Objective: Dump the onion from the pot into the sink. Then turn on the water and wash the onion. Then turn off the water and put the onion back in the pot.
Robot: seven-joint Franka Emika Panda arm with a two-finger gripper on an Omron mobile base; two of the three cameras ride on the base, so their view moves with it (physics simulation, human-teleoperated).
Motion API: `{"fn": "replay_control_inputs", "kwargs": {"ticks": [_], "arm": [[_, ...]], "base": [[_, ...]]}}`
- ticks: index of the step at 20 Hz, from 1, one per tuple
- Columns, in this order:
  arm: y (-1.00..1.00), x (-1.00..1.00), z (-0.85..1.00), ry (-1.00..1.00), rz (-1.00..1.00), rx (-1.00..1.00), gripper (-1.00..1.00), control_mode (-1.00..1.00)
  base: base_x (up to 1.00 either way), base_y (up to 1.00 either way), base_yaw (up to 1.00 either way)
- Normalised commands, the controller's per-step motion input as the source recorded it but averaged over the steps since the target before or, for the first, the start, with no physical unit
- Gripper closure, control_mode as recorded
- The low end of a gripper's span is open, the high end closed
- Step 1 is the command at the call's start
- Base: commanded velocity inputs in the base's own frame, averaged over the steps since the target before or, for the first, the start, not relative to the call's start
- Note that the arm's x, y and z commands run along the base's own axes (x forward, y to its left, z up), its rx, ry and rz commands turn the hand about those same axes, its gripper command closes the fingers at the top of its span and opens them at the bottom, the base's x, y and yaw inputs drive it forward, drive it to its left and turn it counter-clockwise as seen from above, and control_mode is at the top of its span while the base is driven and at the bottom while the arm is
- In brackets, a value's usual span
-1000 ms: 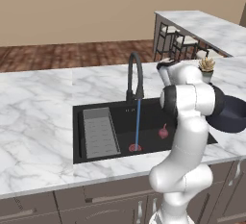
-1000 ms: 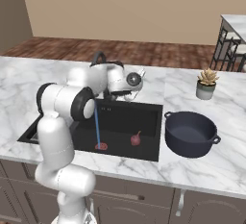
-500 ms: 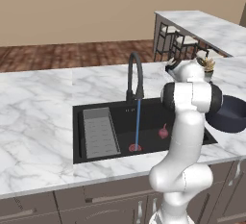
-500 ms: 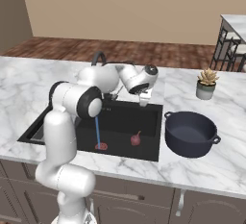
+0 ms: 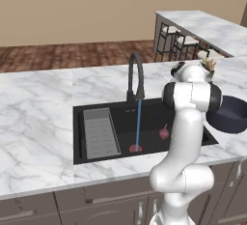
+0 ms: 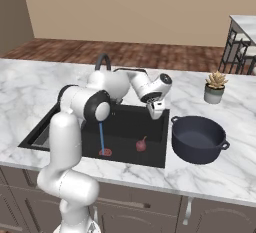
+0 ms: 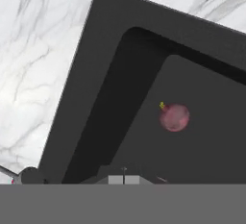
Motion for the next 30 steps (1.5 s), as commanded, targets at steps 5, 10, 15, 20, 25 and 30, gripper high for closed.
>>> {"fn": "replay_control_inputs", "kwargs": {"ticks": [5,10,15,20,25,30], "arm": [[0.45,0.02,-0.60,0.00,0.08,-0.18,1.00,-1.00],[0.28,0.05,-0.10,-0.07,0.00,-0.10,1.00,-1.00],[0.02,0.06,0.00,-0.09,0.00,-0.02,1.00,-1.00],[-0.13,0.03,0.01,0.00,0.00,0.02,1.00,-1.00],[-0.02,0.00,0.30,0.00,0.01,0.07,-1.00,-1.00],[-0.02,0.00,0.45,0.00,0.00,0.07,-1.00,-1.00]], "base": [[0.00,0.00,0.00],[0.00,0.00,0.00],[0.00,0.00,0.00],[0.00,0.00,0.00],[0.00,0.00,0.00],[0.00,0.00,0.00]]}}
